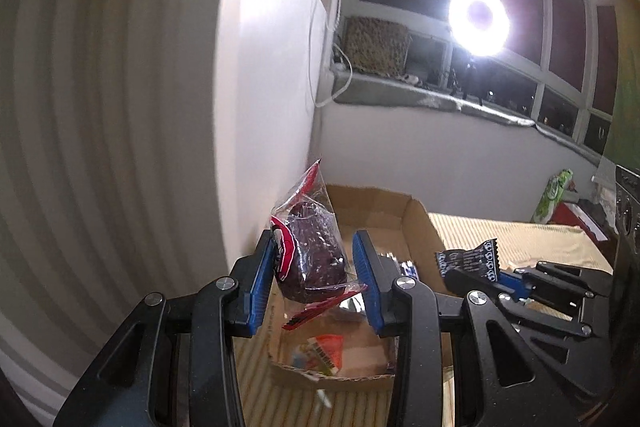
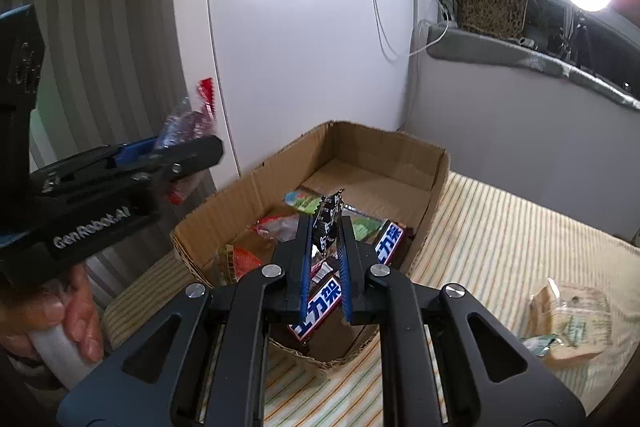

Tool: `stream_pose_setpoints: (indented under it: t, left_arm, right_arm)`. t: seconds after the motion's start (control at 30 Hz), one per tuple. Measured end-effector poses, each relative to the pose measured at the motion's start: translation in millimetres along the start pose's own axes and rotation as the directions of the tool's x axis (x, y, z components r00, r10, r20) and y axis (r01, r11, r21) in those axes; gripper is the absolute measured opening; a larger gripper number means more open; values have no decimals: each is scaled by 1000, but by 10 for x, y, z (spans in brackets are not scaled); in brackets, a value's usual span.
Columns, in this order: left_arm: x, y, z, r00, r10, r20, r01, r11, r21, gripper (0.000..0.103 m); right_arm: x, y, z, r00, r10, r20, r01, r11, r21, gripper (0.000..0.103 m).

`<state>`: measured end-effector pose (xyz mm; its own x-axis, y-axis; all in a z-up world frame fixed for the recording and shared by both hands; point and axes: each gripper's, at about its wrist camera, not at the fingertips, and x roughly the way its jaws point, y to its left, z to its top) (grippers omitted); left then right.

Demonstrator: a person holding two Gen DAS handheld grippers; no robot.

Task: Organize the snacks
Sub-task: 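Carry both held snacks over the cardboard box and lower them in, then open both tools over the box and move back toward the bread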

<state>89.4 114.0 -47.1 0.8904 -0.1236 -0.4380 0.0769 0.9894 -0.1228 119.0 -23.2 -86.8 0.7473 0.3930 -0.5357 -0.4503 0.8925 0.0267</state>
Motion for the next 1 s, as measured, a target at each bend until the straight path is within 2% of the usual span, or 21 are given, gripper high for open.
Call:
stream_pose_setpoints:
  t: [0.27, 0.53, 0.6, 0.63, 0.67, 0.83, 1.0]
  left_arm:
    - [314, -64, -74, 998, -14, -62, 14, 1000, 3, 37]
    - [392, -96, -134, 996, -25, -89, 25, 1000, 8, 37]
    - [410, -95, -142, 995, -18, -94, 18, 1000, 6, 38]
    - [412, -81, -142, 995, -12, -96, 12, 1000, 0, 39]
    - [419, -70, -132, 995, -10, -97, 9, 1000, -5, 42]
    - [337, -33, -104, 997, 17, -72, -19, 1000, -21, 61]
    - [182, -8, -82, 999, 32, -44, -33, 999, -15, 64]
  right_arm:
    - [189, -129, -63, 1000, 12, -26, -12, 1000, 17, 12]
    - [325, -174, -71, 999, 14, -43, -13, 1000, 20, 12]
    - [366, -150, -79, 998, 22, -62, -22, 1000, 6, 25]
    - [370, -134, -81, 998, 9, -58, -9, 1000, -1, 43]
    - [365, -120, -88, 999, -6, -48, 5, 1000, -5, 54]
    - [235, -69, -90, 1000, -27, -9, 27, 1000, -6, 55]
    - [45, -22, -109, 999, -41, 10, 41, 999, -1, 58]
